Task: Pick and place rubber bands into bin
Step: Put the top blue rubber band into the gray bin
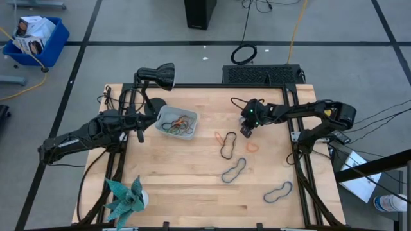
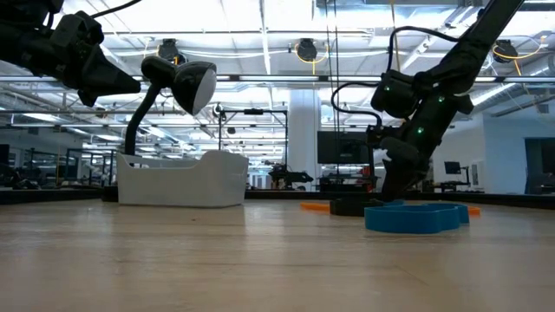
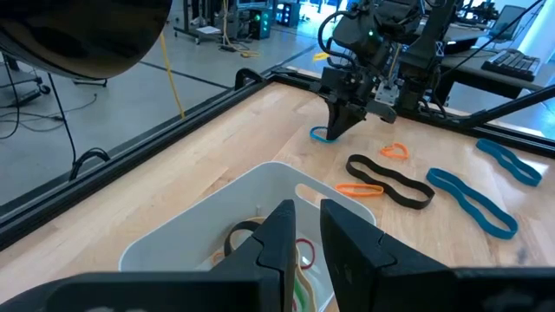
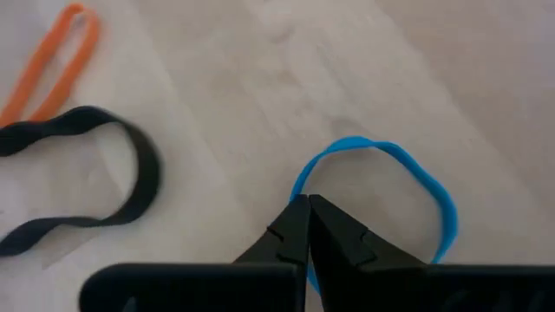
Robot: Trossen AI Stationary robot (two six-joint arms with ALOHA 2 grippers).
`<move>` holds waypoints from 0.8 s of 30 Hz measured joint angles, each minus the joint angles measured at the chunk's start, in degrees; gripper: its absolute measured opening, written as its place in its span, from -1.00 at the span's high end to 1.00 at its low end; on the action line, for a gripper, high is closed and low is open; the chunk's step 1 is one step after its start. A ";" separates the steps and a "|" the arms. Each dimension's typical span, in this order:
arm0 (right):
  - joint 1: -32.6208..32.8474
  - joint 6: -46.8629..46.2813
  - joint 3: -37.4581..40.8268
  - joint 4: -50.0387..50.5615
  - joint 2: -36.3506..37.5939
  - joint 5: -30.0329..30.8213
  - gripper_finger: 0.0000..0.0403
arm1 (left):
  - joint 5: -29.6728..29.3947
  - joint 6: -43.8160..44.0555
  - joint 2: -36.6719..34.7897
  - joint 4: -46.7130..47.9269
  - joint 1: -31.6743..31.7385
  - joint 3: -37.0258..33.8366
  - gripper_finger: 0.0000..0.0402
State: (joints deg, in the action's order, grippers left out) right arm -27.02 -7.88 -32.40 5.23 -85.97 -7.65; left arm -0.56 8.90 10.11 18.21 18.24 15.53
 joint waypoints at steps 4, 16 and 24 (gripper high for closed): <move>0.65 0.17 0.00 -0.17 0.00 -1.93 0.98 | 0.00 -0.13 0.00 -0.01 -0.02 0.00 0.69; 0.65 -4.90 0.04 -4.44 0.02 -2.33 0.98 | 0.00 -0.13 0.00 -0.01 0.00 0.00 0.69; 0.67 -8.03 0.11 -7.89 -0.11 -3.12 0.98 | 0.00 -0.11 0.00 -0.01 -0.02 0.00 0.69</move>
State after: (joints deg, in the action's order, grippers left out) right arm -26.35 -15.91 -32.29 -2.65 -86.08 -10.77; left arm -0.56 8.80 10.11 18.20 18.22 15.53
